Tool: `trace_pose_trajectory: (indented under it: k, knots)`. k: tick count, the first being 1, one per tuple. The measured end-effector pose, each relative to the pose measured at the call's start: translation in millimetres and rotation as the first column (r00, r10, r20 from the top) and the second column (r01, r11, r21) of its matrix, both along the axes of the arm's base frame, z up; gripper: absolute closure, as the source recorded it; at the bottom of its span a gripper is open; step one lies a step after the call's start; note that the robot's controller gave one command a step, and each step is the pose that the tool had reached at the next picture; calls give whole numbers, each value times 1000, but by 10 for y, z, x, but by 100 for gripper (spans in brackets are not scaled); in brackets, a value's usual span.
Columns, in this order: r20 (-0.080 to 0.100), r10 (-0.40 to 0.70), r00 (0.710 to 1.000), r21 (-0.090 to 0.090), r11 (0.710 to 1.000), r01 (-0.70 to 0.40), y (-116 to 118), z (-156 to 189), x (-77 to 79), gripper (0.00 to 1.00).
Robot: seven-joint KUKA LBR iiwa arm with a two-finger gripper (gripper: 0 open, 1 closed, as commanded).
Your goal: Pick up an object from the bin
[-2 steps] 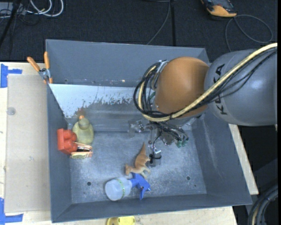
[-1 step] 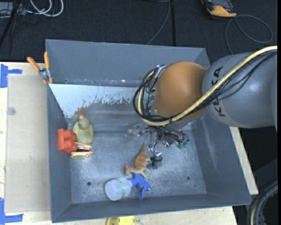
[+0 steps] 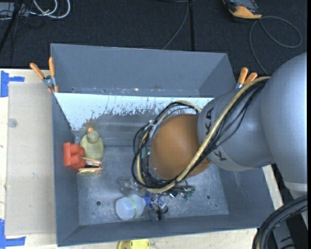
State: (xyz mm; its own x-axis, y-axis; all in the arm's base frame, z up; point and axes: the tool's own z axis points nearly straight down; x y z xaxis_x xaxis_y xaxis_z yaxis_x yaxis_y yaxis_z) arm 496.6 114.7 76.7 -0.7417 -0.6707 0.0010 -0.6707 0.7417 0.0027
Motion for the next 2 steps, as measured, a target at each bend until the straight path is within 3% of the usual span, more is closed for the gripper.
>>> trace_pose_trajectory:
  k: [1,2]
  knots:
    - [-2,6,1000,0,1000,-6,-10,46,40,100]
    - [-2,6,1000,0,1000,-6,-9,45,38,100]
